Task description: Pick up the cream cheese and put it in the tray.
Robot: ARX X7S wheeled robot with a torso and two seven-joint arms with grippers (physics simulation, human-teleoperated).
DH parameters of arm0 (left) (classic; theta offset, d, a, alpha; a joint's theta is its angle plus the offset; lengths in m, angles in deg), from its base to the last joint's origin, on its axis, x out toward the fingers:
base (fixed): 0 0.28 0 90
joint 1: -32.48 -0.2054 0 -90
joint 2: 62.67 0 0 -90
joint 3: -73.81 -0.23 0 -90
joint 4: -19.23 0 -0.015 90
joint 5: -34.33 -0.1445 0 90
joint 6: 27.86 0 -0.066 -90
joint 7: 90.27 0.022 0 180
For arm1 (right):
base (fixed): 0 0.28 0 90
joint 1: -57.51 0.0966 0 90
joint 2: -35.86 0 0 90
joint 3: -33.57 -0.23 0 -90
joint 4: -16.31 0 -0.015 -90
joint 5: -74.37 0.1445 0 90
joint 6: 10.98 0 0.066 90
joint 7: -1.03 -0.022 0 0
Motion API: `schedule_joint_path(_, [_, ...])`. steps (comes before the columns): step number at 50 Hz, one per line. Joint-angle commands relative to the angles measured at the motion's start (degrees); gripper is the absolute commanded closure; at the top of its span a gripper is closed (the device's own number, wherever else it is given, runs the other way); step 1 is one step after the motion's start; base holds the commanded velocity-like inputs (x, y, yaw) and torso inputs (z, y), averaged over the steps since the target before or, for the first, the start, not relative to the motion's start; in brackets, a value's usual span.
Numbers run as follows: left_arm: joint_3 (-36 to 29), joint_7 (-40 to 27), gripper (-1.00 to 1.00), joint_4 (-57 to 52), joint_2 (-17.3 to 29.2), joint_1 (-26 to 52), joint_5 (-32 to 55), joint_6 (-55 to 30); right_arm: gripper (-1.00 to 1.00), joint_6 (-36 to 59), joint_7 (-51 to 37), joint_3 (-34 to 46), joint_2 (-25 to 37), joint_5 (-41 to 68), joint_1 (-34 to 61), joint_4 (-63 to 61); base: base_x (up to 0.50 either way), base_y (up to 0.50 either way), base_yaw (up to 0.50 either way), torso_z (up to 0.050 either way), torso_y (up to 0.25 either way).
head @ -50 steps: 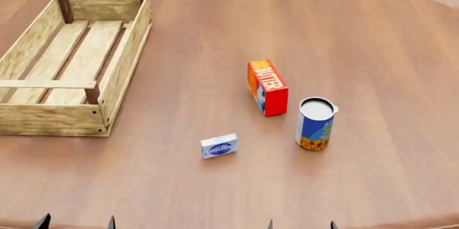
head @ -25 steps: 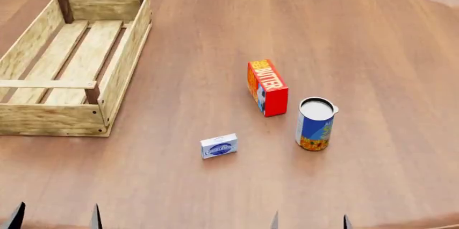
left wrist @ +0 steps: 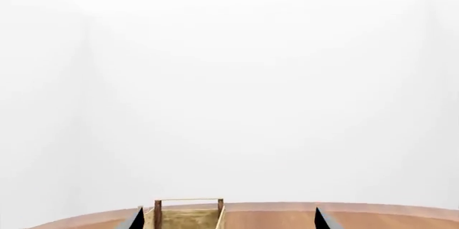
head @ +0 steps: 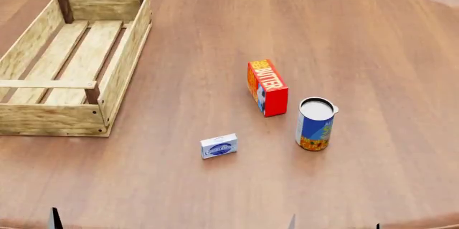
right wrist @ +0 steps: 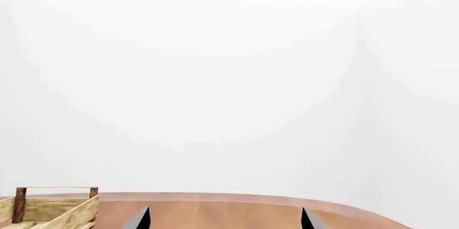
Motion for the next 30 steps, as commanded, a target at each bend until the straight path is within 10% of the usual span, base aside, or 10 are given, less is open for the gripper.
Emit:
schedule_joint_path(1, [-0.4, -1.2, -1.0, -1.8, 1.2, -2.1, 0.4, 5.1, -1.0, -3.1, -2.7, 0.2, 0.4, -2.1, -1.1, -0.4, 0.0, 0.0, 0.0, 0.0, 0.0])
schedule_joint_path(30, [-0.4, -3.7, -1.0, -0.9, 2.6, -2.1, 1.4, 9.1, -1.0, -3.8, -5.9, 1.4, 1.8, -4.1, -1.2, 0.6, 0.02, 0.02, 0.0, 0.0, 0.0])
